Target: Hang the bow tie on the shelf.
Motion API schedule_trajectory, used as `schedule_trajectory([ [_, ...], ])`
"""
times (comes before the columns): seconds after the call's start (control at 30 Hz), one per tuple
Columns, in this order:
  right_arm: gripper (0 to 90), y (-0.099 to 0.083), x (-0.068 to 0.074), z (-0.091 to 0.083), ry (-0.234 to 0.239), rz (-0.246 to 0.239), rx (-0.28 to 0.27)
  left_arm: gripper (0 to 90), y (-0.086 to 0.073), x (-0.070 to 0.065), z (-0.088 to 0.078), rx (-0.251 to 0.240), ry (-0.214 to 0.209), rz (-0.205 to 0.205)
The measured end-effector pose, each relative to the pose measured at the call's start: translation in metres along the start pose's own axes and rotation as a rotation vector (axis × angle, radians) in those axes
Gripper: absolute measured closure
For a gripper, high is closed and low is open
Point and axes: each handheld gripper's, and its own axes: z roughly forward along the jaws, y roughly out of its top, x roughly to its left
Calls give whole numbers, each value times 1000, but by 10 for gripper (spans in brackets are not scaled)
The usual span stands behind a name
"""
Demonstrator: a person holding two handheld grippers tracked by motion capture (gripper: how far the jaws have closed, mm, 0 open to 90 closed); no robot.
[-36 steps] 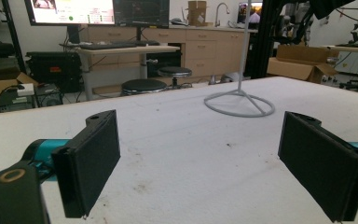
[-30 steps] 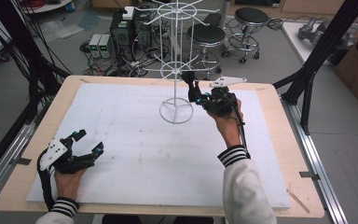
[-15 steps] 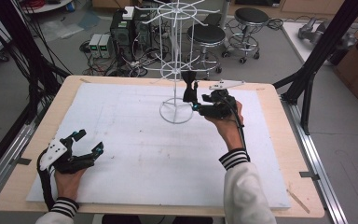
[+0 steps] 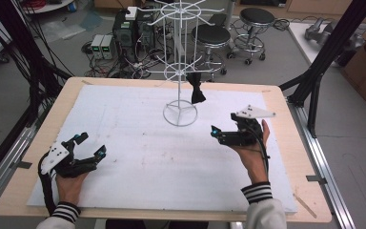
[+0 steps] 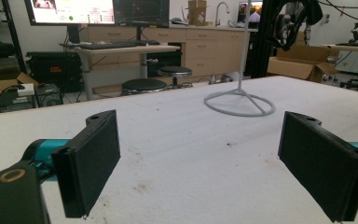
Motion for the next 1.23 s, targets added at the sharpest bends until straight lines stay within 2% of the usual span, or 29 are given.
schedule_trajectory([
  [0.03, 108, -12, 0, -6, -16, 2, 3, 130, 0, 0, 0, 2, -1, 1],
  [0.07, 108, -12, 0, -6, -16, 2, 3, 130, 0, 0, 0, 0, 0, 0],
  [0.1, 108, -27, 1, -12, -41, -14, -7, 131, 0, 0, 0, 3, 0, 4],
  [0.13, 108, -27, 1, -12, -41, -14, -7, 131, 0, 0, 0, 2, 0, 5],
  [0.17, 109, -40, 2, -16, -46, -2, -25, 131, 0, -1, 0, 3, 1, 7],
  [0.27, 109, -49, 3, -18, -66, -12, -40, 130, 0, 0, 0, 4, 0, 6],
  [0.47, 108, -78, 2, -21, -117, -10, -125, 130, 0, 0, 0, 2, 3, 2],
  [0.53, 108, -82, 2, -22, -126, -8, -133, 130, 0, 0, 0, 1, 4, 0],
  [0.63, 109, -98, 5, -23, -179, -24, -188, 131, 0, 0, 0, 1, 6, 0],
  [0.7, 108, -105, 4, -23, -193, -12, -217, 131, 0, 0, 0, 1, 7, -1],
  [0.9, 108, -115, 4, -21, -210, 8, -281, 131, 0, 0, 0, 1, 8, -1],
  [1.07, 108, -120, 5, -15, -217, 19, -280, 131, 0, 0, 0, 2, 7, -1],
  [1.1, 108, -120, 5, -15, -225, 4, -287, 132, 0, 0, 0, 5, 8, 4],
  [1.23, 108, -120, 6, -15, -225, 5, -283, 131, 0, 0, 0, 6, 5, 8],
])
